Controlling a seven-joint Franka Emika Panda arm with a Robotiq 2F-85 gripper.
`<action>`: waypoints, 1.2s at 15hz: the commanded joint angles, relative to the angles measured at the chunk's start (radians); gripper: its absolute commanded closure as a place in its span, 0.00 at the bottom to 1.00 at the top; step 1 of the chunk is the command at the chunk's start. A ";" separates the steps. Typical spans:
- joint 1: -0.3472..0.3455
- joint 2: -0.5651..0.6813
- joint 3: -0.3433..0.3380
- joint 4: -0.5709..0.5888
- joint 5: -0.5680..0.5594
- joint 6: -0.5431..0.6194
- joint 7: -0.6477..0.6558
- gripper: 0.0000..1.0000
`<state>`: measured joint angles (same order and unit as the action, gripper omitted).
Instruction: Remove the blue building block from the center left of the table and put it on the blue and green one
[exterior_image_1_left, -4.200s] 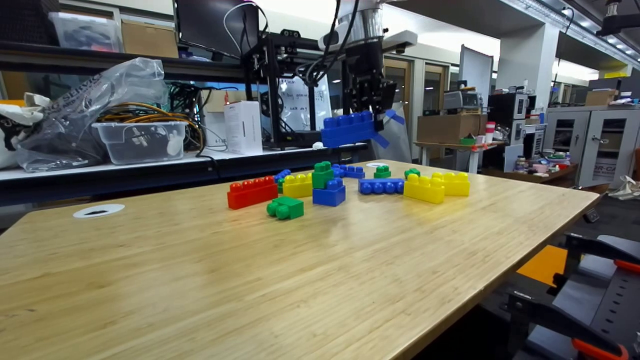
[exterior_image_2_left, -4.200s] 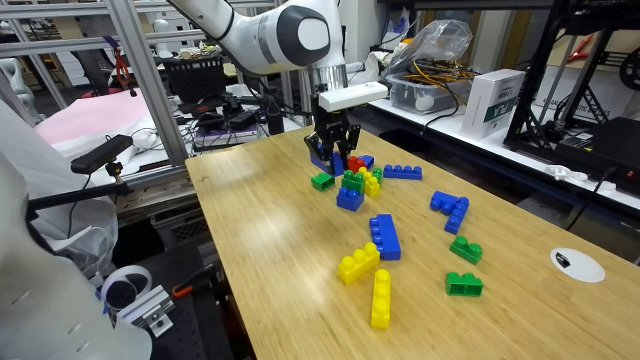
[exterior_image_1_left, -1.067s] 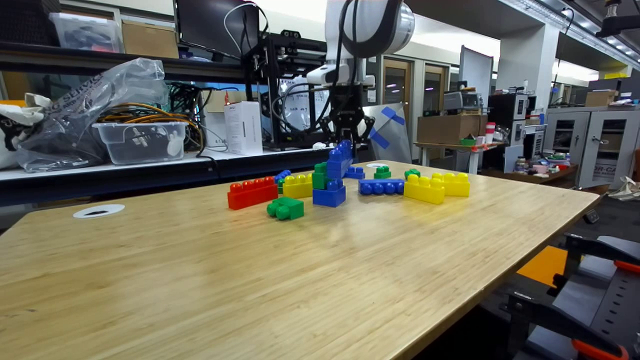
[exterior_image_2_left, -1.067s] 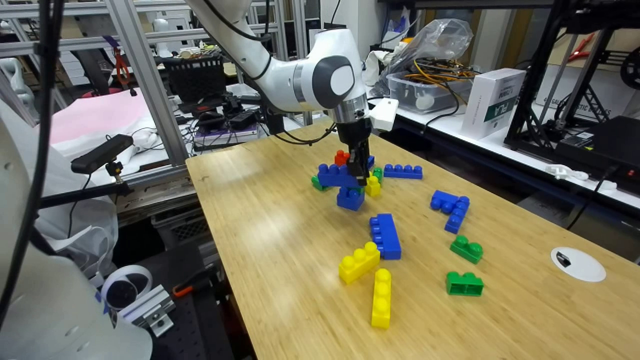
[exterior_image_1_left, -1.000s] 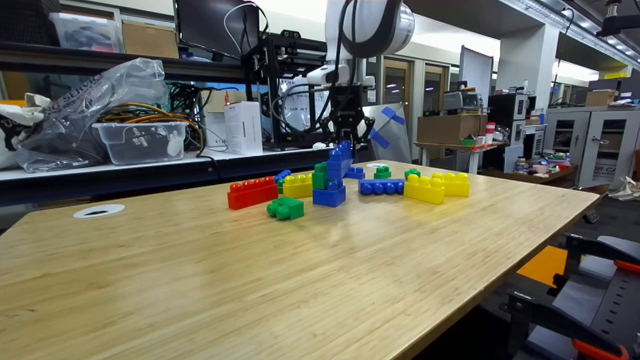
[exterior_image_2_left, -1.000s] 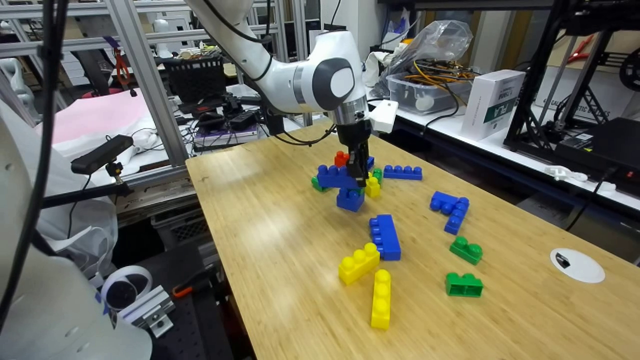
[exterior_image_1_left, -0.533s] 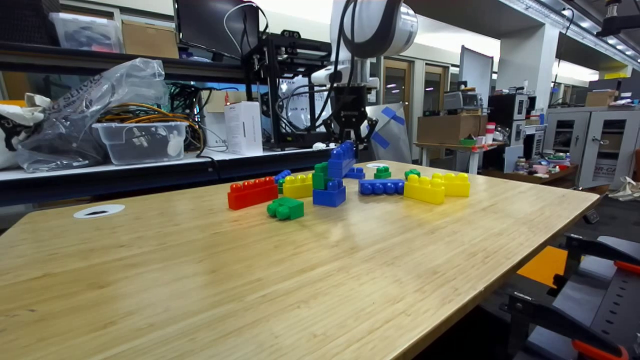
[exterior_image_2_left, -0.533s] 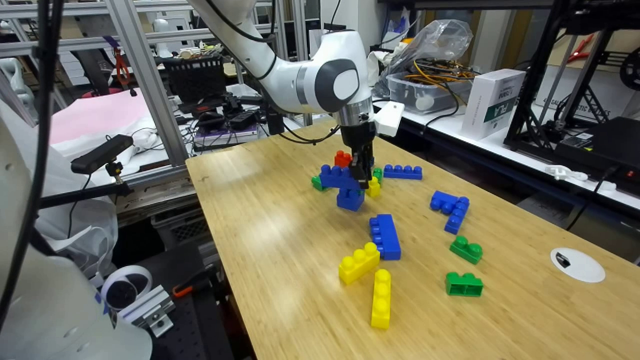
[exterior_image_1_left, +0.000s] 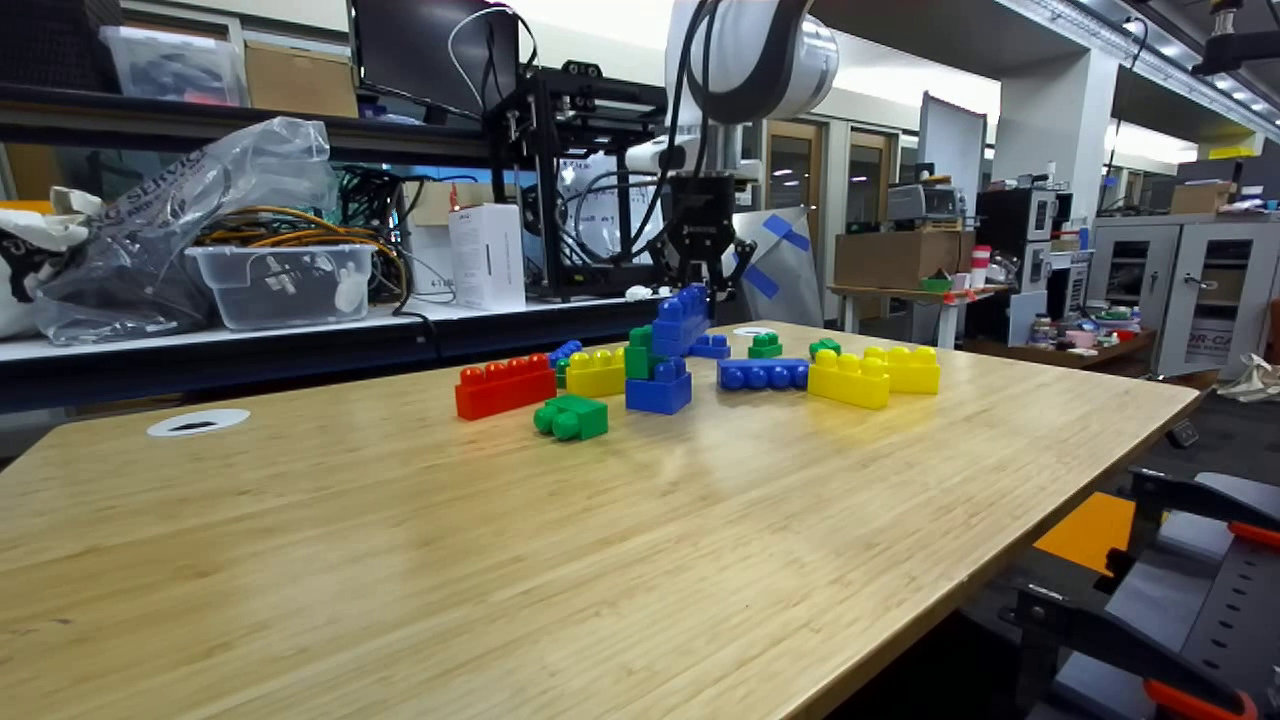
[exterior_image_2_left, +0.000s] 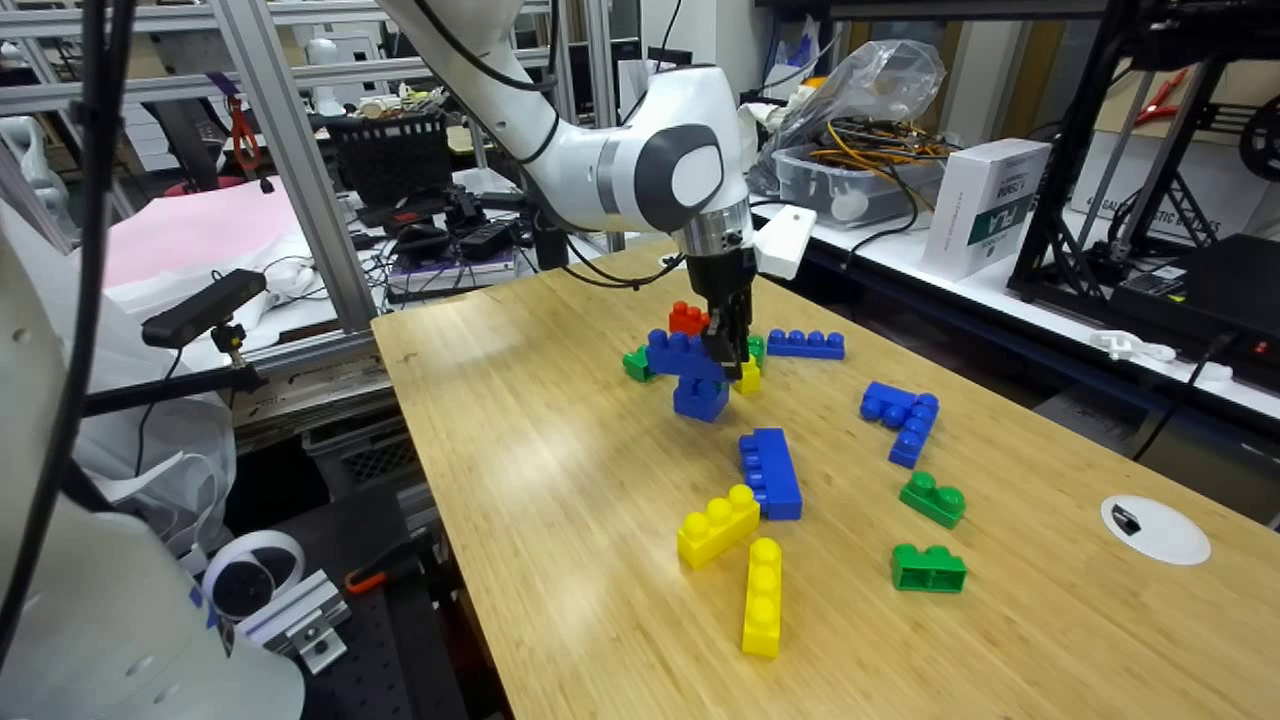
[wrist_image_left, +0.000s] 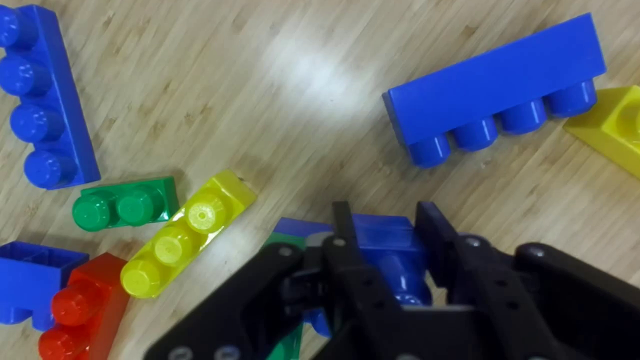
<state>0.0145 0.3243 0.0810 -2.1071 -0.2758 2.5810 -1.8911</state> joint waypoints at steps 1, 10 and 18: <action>-0.005 0.023 0.017 0.015 0.027 0.008 0.016 0.89; -0.011 0.050 0.032 0.038 0.090 0.003 0.084 0.89; -0.006 0.056 0.028 0.044 0.076 0.002 0.101 0.89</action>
<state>0.0155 0.3613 0.1015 -2.0806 -0.2033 2.5809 -1.7992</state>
